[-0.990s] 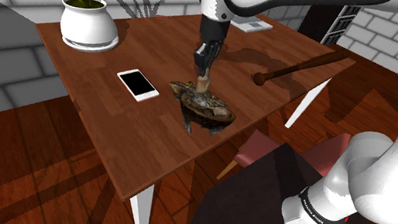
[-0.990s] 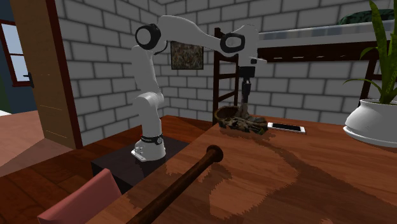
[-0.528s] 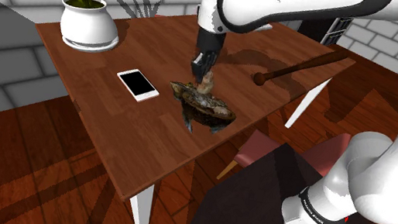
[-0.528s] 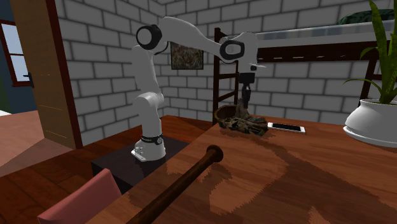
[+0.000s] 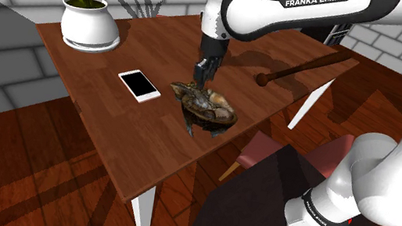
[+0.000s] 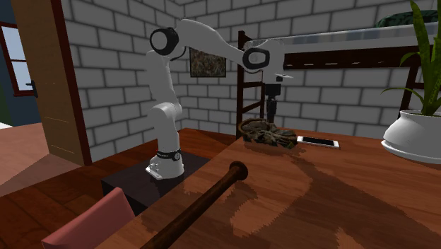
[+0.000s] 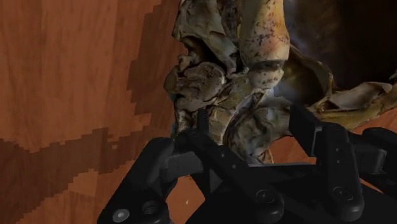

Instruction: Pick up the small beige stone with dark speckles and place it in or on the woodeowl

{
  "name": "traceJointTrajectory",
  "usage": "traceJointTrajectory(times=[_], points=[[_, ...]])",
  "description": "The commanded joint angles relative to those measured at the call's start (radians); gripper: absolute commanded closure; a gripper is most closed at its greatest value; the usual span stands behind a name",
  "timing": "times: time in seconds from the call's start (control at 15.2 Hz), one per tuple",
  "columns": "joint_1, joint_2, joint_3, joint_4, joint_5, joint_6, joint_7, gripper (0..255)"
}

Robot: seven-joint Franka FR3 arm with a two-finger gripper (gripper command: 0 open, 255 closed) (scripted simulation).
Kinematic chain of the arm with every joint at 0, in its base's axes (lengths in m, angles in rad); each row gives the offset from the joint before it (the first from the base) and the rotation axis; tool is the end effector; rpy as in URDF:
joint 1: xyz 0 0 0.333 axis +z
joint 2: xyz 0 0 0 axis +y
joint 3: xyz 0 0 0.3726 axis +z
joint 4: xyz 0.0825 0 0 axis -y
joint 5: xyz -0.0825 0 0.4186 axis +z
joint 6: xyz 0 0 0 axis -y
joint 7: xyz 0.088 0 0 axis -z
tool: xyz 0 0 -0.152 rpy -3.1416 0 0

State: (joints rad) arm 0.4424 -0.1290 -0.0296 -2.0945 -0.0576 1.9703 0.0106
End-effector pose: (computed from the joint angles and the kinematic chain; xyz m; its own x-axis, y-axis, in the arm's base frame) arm 0.4980 0.2110 0.4768 0.9111 0.4122 0.0048 0.4115 -0.9101 0.0493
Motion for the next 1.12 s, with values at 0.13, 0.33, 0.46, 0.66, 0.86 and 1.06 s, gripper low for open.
traceJointTrajectory(times=[0.13,0.33,0.46,0.66,0.86,1.06], points=[[0.007,-0.198,0.009,-0.225,-0.033,0.102,-0.019,0],[0.01,-0.358,0.014,-0.39,-0.058,0.166,-0.038,0],[0.008,-0.345,0.012,-0.407,-0.061,0.196,-0.037,0],[0.006,-0.323,0.01,-0.43,-0.065,0.241,-0.036,0],[0.004,-0.303,0.008,-0.449,-0.068,0.281,-0.034,0],[0.004,-0.303,0.008,-0.449,-0.068,0.281,-0.034,0]])
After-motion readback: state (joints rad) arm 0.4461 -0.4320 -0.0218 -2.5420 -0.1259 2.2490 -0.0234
